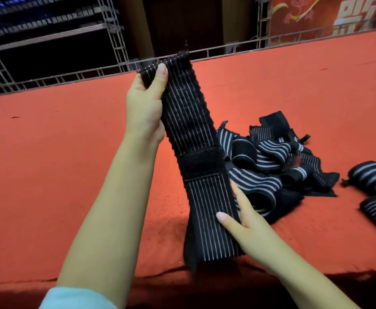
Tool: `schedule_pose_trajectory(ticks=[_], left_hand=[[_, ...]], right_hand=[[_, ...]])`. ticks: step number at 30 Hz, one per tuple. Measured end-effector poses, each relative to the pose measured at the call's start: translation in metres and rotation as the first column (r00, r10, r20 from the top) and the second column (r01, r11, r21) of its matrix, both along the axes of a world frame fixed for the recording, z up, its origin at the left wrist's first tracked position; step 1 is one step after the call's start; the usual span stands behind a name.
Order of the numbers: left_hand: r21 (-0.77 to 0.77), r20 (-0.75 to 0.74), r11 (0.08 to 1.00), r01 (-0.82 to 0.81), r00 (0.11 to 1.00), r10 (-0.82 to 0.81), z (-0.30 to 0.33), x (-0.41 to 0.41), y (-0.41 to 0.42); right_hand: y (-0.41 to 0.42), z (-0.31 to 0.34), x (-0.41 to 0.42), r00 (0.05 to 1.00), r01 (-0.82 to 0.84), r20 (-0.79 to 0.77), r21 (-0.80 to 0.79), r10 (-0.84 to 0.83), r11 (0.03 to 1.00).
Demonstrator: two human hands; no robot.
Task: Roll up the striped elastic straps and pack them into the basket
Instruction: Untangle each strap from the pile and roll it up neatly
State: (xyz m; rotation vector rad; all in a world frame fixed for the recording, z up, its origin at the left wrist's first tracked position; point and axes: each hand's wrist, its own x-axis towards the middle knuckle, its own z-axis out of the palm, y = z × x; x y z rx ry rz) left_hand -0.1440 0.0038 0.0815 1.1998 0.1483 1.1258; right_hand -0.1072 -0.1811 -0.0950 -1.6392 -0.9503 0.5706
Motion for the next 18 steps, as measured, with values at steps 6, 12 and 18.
schedule_pose_trajectory(ticks=[6,12,18], left_hand=[[0.010,0.074,1.000,-0.012,0.997,0.012,0.016,0.000,0.012],[0.050,0.034,0.999,0.004,0.999,-0.005,0.020,0.000,0.012],[0.068,0.031,0.997,0.040,0.999,-0.042,0.015,-0.015,-0.003]], right_hand=[[-0.014,0.015,-0.015,0.986,-0.106,-0.123,0.085,0.116,0.991],[0.001,-0.007,-0.014,0.996,0.037,0.083,-0.131,-0.026,0.991],[-0.008,0.016,-0.001,0.903,0.206,0.402,-0.092,-0.153,0.974]])
